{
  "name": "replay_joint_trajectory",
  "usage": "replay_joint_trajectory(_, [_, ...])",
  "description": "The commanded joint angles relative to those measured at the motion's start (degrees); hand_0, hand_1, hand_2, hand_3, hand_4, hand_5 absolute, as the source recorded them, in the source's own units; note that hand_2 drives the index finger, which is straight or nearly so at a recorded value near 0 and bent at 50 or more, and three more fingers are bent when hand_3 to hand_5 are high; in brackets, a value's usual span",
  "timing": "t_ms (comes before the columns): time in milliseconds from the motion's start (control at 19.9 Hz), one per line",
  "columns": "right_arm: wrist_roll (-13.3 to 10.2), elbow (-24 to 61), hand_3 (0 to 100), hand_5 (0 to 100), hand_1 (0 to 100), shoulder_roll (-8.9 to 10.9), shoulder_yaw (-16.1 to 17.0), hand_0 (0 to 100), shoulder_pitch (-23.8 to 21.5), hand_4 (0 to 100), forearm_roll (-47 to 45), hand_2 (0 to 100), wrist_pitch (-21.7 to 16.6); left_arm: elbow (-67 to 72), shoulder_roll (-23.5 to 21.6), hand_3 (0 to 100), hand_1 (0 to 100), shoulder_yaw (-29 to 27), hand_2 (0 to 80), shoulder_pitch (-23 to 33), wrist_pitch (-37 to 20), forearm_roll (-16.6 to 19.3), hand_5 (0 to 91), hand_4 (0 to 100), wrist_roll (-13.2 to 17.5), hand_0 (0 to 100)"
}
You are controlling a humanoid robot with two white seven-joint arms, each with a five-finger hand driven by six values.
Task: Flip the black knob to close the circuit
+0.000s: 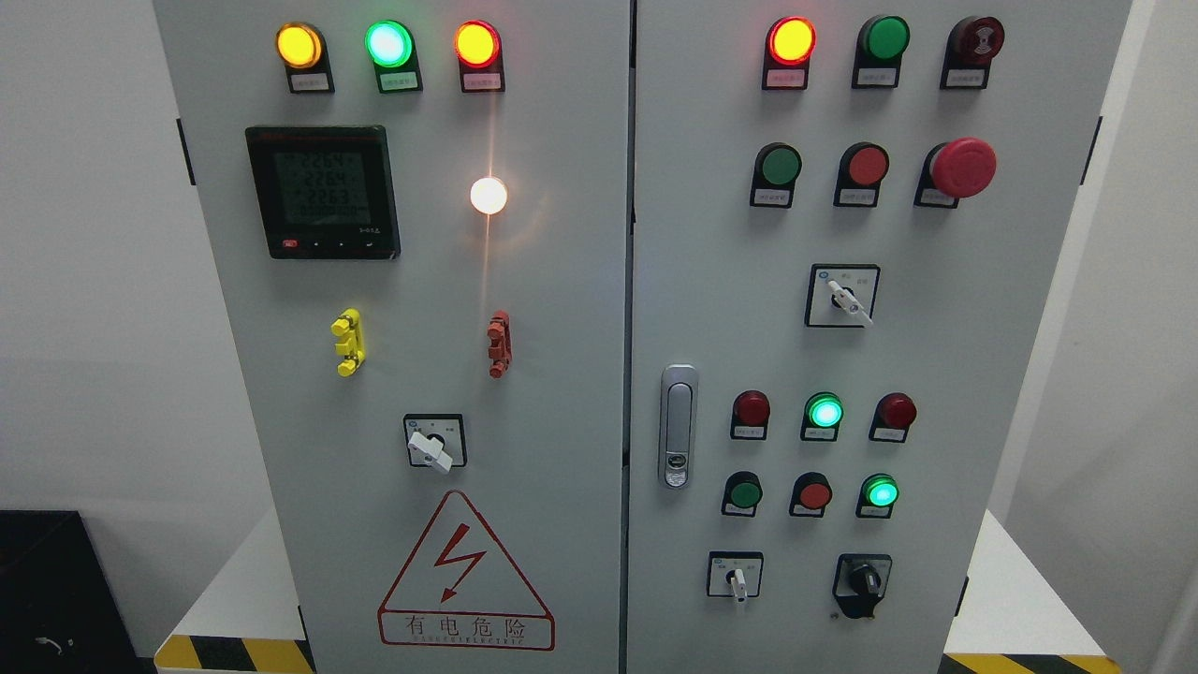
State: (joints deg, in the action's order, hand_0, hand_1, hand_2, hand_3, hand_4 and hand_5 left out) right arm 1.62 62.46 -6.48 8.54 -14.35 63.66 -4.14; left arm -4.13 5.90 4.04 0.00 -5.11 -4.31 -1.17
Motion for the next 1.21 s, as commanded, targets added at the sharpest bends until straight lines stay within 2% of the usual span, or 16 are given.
replay_joint_trajectory(0, [0.0, 18.9, 100, 92, 9, -0.12, -0.8, 0, 0.5, 92, 4.4, 91, 0.1, 0.0, 0.0, 0, 56, 0.0, 0.0, 0.4, 0.0, 0.0, 0.0, 0, 0.0, 12])
replay_joint_trajectory(502, [-1.0, 34.0, 100, 97, 5, -0.29, -1.0, 0, 2.6, 95, 9.8, 92, 0.8, 0.0, 0.1, 0, 56, 0.0, 0.0, 0.4, 0.0, 0.0, 0.0, 0, 0.0, 12])
replay_joint_trajectory(603, [-0.4, 36.5, 100, 99, 4, -0.29, -1.0, 0, 3.4, 96, 10.1, 92, 1.9, 0.0, 0.0, 0, 56, 0.0, 0.0, 0.4, 0.0, 0.0, 0.0, 0, 0.0, 12])
replay_joint_trajectory(803, [2.4, 39.8, 100, 100, 0, -0.38, -1.1, 0, 5.6, 97, 10.8, 93, 3.9, 0.0, 0.0, 0, 56, 0.0, 0.0, 0.4, 0.0, 0.0, 0.0, 0, 0.0, 12])
replay_joint_trajectory(954, [3.3, 41.1, 100, 100, 0, -0.47, -0.9, 0, 7.2, 97, 10.9, 94, 3.9, 0.0, 0.0, 0, 56, 0.0, 0.0, 0.4, 0.0, 0.0, 0.0, 0, 0.0, 12])
replay_joint_trajectory(1155, [6.3, 42.6, 100, 100, 0, -0.73, -0.5, 0, 10.3, 98, 11.0, 94, 3.9, 0.0, 0.0, 0, 56, 0.0, 0.0, 0.4, 0.0, 0.0, 0.0, 0, 0.0, 12])
